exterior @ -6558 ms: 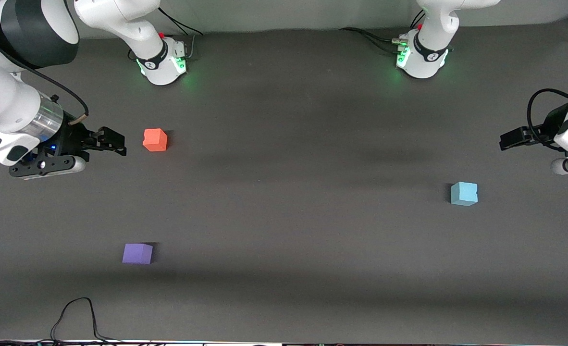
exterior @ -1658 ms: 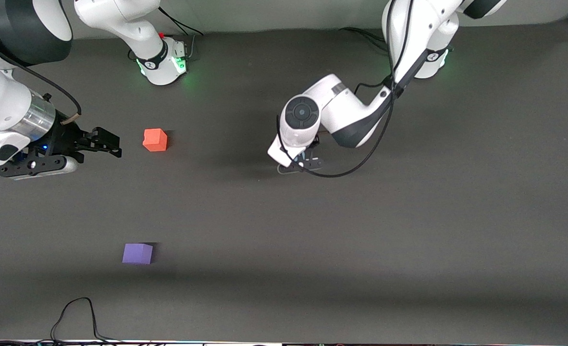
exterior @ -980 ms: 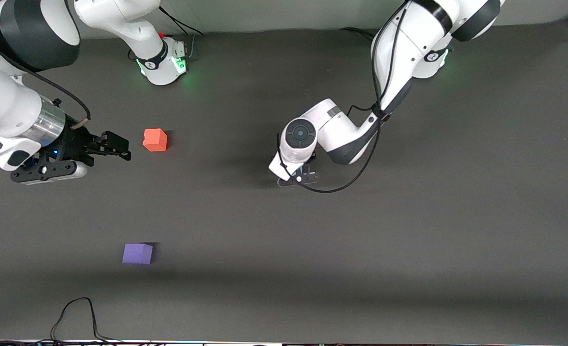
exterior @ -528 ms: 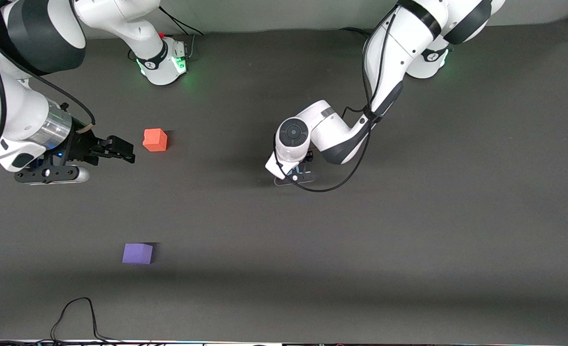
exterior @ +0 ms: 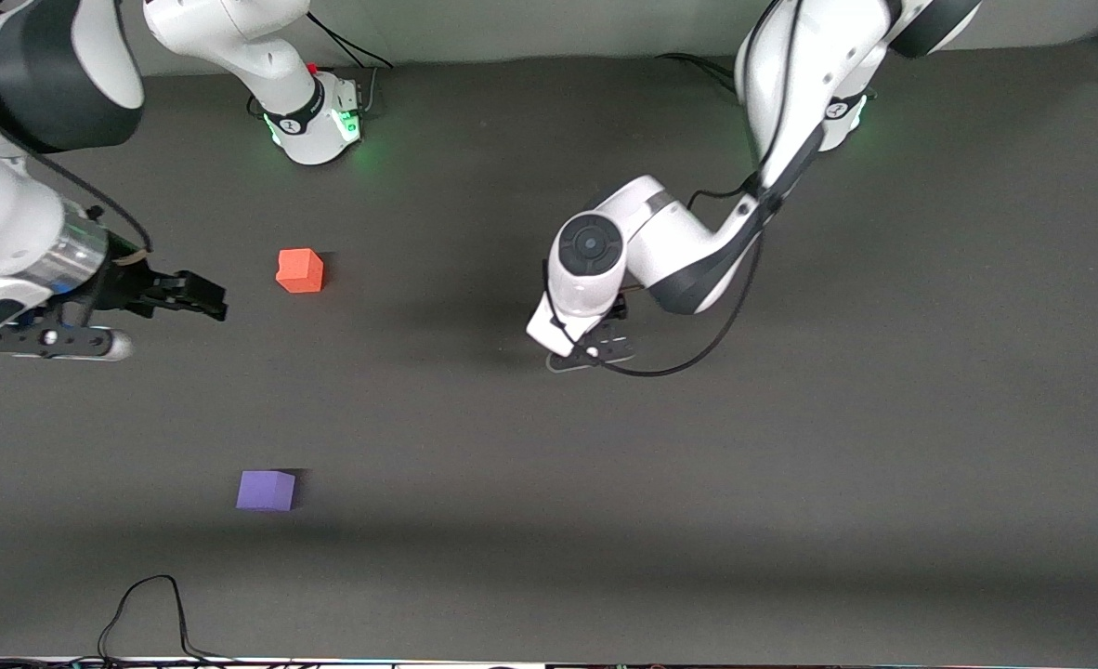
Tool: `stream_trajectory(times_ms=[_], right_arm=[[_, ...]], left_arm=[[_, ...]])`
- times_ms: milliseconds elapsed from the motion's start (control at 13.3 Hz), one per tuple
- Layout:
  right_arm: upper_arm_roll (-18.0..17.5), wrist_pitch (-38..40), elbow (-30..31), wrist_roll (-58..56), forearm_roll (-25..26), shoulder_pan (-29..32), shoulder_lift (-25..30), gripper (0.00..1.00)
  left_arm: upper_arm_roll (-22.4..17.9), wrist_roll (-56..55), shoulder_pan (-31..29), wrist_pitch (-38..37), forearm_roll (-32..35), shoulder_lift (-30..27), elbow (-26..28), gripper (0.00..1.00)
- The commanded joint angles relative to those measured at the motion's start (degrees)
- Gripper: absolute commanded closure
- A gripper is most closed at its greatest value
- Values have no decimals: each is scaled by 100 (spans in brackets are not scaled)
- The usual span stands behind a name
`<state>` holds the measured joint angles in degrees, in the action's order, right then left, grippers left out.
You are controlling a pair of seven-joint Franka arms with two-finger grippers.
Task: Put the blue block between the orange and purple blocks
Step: 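Lower the blue block onto the table and open the left gripper, then retract the left gripper while the right gripper reaches the blue block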
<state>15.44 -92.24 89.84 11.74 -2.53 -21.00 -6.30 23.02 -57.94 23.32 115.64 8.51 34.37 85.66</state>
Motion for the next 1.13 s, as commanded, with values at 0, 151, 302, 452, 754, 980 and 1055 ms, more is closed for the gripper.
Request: stream_trajectory(times_ms=[0,151,302,452,754,980,1055], right_arm=[[-145,83,25,4,-19,17,138,0],[-688,57,-10,153,-264,217,51,0],[-1303,-109,-28,608,-485,429,-98,0],[-1987,-416,-63,1308,-433,447,-291,0],[-2929,-1092,-54,2304,-397,509,-739,0],[-3825,-1691,-63,3218,416,500,-1389,0],[-4090,-1866,-72,3491,759,509,-1652,0]], left_arm=[[18,352,-527,-533,-68,-869,267,2],[18,1096,-950,-989,-112,-1221,267,2],[-8,1625,-1398,-1306,-165,-1485,276,2],[-488,2651,-1566,-1815,-235,-1905,320,3],[-1710,4095,-1576,-2257,-594,-2443,460,2],[-2379,4817,-1654,-2108,-614,-2952,985,2],[-2512,4888,-1664,-2107,-553,-3102,1118,1]])
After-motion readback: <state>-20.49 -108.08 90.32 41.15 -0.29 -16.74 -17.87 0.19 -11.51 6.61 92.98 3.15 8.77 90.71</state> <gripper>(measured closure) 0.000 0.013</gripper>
